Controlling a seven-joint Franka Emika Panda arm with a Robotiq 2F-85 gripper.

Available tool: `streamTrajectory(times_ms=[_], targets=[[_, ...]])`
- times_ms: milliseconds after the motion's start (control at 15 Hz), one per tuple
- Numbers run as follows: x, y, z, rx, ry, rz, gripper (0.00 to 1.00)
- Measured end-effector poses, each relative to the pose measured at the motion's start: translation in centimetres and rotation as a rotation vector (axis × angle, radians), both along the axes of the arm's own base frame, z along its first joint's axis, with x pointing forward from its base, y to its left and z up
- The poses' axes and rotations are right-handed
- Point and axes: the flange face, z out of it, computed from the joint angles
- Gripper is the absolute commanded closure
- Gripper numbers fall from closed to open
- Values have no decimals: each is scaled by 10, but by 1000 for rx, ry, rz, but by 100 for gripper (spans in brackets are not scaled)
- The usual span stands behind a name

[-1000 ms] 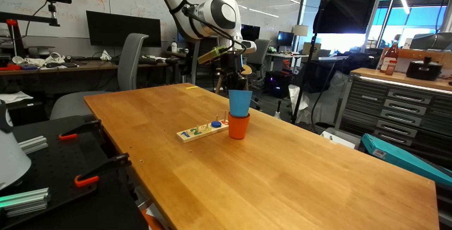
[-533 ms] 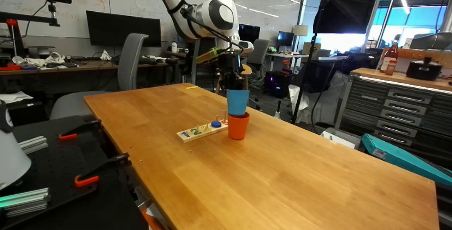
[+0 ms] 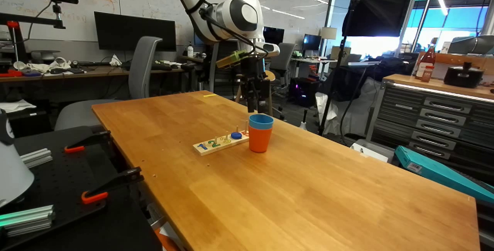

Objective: Put the light blue cup inside the orange cup

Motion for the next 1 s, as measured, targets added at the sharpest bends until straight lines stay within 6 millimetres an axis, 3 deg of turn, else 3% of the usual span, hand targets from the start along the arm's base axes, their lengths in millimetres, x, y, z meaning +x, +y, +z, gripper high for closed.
streamTrajectory(times_ms=[67,333,1000], targets=[[2,-1,2,17,0,2,1],[6,0,21,122,14,46,0],[0,-6,100,284,60,133,0]])
